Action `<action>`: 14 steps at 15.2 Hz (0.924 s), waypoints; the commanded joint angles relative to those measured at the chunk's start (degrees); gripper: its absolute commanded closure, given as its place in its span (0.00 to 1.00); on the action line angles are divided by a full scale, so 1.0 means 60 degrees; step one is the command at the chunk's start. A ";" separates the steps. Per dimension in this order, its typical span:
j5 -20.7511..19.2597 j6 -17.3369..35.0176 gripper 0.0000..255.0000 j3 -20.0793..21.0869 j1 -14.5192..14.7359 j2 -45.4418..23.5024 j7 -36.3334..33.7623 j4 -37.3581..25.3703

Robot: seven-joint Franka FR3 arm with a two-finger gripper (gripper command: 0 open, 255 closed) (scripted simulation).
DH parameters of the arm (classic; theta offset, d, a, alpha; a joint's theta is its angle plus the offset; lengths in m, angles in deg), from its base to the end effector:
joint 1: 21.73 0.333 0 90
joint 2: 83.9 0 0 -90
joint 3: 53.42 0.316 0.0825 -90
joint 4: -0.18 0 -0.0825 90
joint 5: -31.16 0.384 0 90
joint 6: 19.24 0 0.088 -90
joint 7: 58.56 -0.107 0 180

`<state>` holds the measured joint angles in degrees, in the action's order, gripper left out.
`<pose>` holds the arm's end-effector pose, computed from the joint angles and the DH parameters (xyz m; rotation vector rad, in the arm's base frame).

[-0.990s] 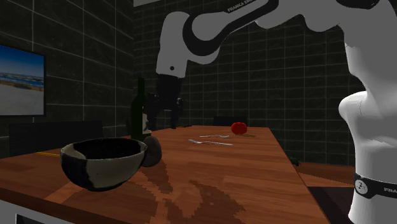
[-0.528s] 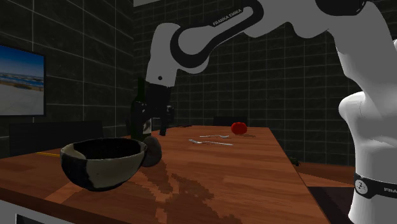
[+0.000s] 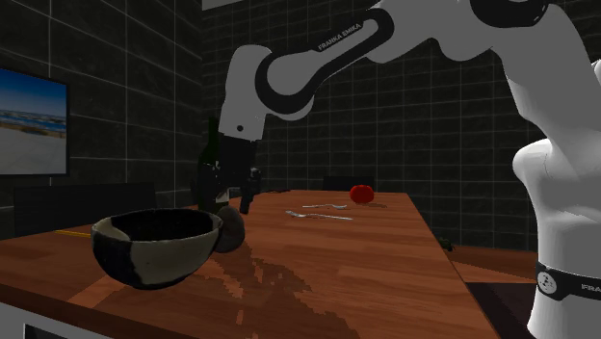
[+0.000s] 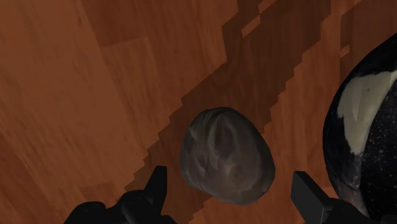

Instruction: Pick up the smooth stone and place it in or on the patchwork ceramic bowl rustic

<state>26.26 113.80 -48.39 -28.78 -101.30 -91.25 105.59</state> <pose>0.6456 -0.0282 0.3822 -2.9996 0.8616 -0.2891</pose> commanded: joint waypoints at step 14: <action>0.0024 -0.0217 1.00 0.0009 -0.0004 0.0108 0.0022 -0.0111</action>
<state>26.35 113.07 -48.35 -28.79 -100.84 -91.20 105.30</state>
